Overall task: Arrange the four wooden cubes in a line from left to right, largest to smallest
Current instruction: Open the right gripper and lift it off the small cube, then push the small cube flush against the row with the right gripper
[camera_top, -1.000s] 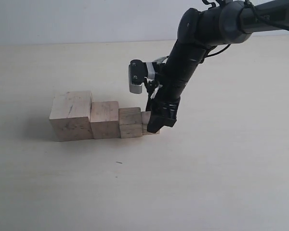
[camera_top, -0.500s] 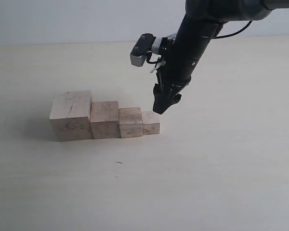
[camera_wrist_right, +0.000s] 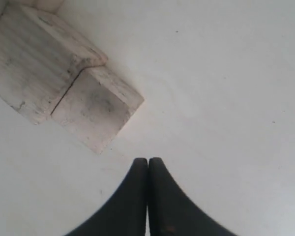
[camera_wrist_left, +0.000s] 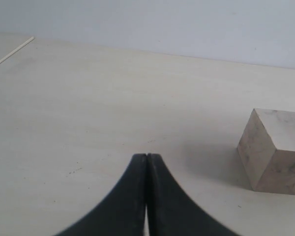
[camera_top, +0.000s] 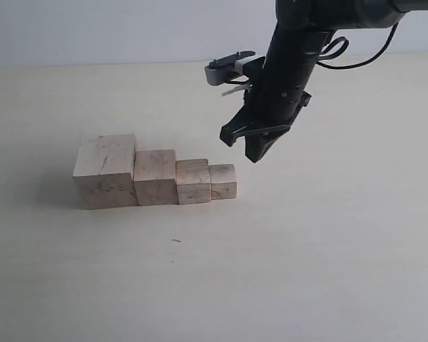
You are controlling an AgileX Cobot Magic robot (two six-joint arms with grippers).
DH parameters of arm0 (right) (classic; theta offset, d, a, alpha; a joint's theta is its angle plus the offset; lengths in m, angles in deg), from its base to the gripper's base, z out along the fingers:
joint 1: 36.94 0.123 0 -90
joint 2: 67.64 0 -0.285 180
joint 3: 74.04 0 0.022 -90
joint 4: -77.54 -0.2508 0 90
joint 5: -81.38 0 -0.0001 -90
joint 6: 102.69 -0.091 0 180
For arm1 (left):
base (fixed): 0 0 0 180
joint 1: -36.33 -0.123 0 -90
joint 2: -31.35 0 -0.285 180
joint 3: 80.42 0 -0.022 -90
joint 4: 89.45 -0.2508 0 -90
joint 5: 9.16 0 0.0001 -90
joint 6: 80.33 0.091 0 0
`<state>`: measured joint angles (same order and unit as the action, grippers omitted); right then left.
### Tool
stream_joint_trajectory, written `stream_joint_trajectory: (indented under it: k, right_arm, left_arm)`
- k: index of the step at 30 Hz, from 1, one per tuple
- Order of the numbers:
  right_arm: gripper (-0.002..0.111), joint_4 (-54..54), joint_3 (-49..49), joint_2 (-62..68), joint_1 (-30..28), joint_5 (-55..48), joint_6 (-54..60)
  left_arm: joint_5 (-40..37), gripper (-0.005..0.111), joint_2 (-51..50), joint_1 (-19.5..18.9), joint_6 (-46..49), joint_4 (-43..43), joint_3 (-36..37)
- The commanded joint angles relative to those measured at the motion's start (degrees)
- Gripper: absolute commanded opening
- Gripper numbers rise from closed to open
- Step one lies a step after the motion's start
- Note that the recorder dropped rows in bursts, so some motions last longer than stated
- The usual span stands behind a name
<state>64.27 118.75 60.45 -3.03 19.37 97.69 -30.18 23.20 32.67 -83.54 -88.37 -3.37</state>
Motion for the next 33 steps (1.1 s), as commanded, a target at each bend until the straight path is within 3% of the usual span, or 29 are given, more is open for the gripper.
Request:
stream_joint_trajectory:
  k: [1, 33]
  right_arm:
    - [0.0, 0.6, -0.1, 1.9, 0.0, 0.7, -5.6]
    - [0.0, -8.6, -0.1, 5.8, 0.0, -0.8, 1.0]
  left_arm:
    - [0.7, 0.0, 0.4, 0.3, -0.3, 0.0, 0.2]
    - [0.7, 0.0, 0.4, 0.3, -0.3, 0.0, 0.2]
